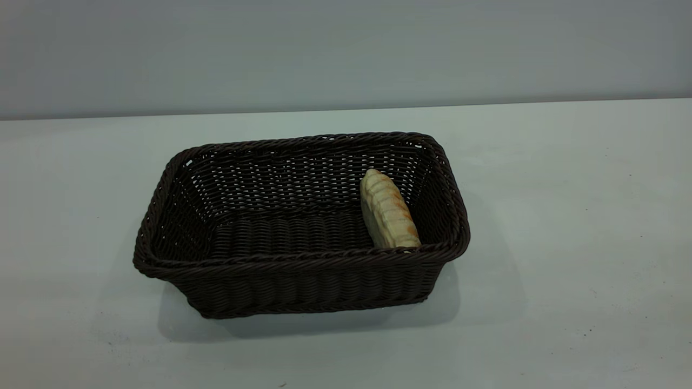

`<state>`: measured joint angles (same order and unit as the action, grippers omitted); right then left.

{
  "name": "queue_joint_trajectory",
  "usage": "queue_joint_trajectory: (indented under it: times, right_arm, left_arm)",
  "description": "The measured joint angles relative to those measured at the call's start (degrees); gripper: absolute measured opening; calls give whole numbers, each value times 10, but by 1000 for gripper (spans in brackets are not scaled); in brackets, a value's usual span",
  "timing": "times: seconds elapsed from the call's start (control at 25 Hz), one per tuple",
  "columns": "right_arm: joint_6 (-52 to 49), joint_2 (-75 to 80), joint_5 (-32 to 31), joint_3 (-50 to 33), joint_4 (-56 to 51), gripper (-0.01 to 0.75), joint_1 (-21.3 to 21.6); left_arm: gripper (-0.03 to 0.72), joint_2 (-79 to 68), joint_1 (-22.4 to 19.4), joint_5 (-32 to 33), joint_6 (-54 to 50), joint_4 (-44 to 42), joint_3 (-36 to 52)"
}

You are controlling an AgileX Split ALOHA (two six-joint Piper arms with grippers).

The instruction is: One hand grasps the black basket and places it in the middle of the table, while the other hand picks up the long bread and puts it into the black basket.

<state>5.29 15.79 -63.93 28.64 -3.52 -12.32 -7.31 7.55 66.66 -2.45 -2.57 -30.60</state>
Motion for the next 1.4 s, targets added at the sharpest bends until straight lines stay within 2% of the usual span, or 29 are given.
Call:
queue_joint_trajectory:
  times: [0.64, 1.16, 1.24, 1.4]
  right_arm:
    - [0, -105, -1, -13, 10, 458, 0]
    - [0, -107, -1, -13, 10, 458, 0]
    - [0, -107, -1, -13, 10, 458, 15]
    - [0, -107, -1, -13, 10, 458, 86]
  left_arm:
    - [538, 8, 1, -16, 13, 2, 26]
    - [538, 23, -1, -17, 15, 2, 26]
    - [538, 45, -11, -17, 15, 2, 26]
    - [538, 83, -34, -16, 15, 2, 26]
